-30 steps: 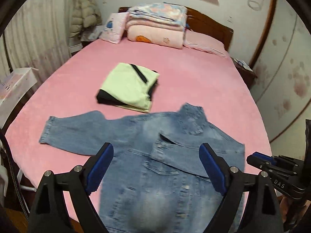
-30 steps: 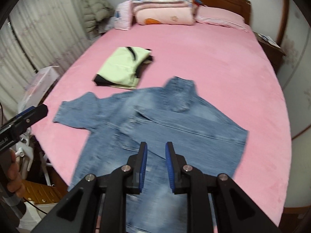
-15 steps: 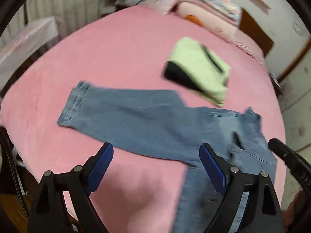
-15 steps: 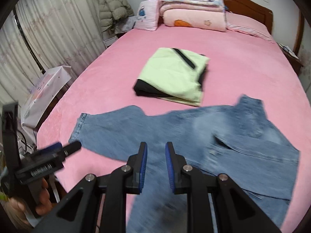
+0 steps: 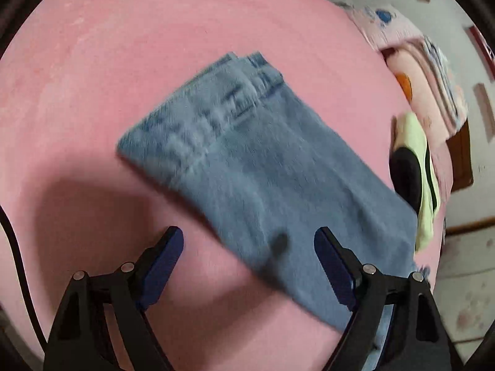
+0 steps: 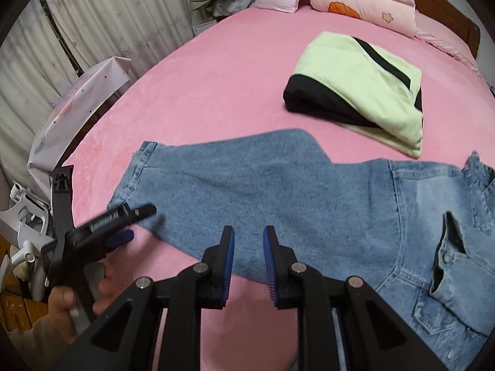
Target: Fold large clothes
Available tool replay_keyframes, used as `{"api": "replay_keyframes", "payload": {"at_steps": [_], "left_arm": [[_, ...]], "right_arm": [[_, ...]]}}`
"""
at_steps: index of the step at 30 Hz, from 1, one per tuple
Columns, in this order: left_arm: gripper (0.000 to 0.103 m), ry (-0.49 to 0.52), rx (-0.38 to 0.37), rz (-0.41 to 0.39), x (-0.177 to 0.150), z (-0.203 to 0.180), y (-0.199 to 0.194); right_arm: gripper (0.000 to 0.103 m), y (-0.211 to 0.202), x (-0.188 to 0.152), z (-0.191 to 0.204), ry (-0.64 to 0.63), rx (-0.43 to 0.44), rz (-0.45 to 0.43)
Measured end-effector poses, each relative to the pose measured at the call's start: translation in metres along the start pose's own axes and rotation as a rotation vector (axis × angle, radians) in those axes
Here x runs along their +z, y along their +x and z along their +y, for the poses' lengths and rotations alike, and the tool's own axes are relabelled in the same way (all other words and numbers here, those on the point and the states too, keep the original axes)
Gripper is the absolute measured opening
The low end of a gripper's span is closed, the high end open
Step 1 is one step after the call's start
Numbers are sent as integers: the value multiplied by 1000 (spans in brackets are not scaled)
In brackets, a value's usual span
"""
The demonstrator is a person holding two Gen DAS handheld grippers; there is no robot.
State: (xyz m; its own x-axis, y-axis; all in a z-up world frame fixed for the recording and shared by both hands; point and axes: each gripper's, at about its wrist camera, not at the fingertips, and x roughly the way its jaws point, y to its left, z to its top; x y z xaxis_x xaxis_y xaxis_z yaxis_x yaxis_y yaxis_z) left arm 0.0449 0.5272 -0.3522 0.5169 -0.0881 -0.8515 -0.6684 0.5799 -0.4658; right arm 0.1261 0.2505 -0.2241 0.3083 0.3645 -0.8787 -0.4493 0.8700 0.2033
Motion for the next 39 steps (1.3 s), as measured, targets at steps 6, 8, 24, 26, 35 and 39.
{"api": "replay_keyframes", "payload": {"at_steps": [6,8,24,26,35,39], "left_arm": [[7,-7,23,-44,16,1,17],[4,6,26,-58,18,-5,14],[3,665,-298,-298,-63,-274,-157],[3,795,-327,-290,-101,-317,-154],[3,1113,-285,-2,-273,-401,-25],[6,1234,-217,84,-335,-405,24]], "right_arm": [[19,7,-10,-15,36,0,10],[19,5,-15,-21,45,-5,3],[19,-89,-56,-127,256,-106,-90],[19,-105,-64,-146,280,-129,-110],[19,-132,-122,-256,363,-249,-111],[19,-120,-147,-297,375,-254,-39]]}}
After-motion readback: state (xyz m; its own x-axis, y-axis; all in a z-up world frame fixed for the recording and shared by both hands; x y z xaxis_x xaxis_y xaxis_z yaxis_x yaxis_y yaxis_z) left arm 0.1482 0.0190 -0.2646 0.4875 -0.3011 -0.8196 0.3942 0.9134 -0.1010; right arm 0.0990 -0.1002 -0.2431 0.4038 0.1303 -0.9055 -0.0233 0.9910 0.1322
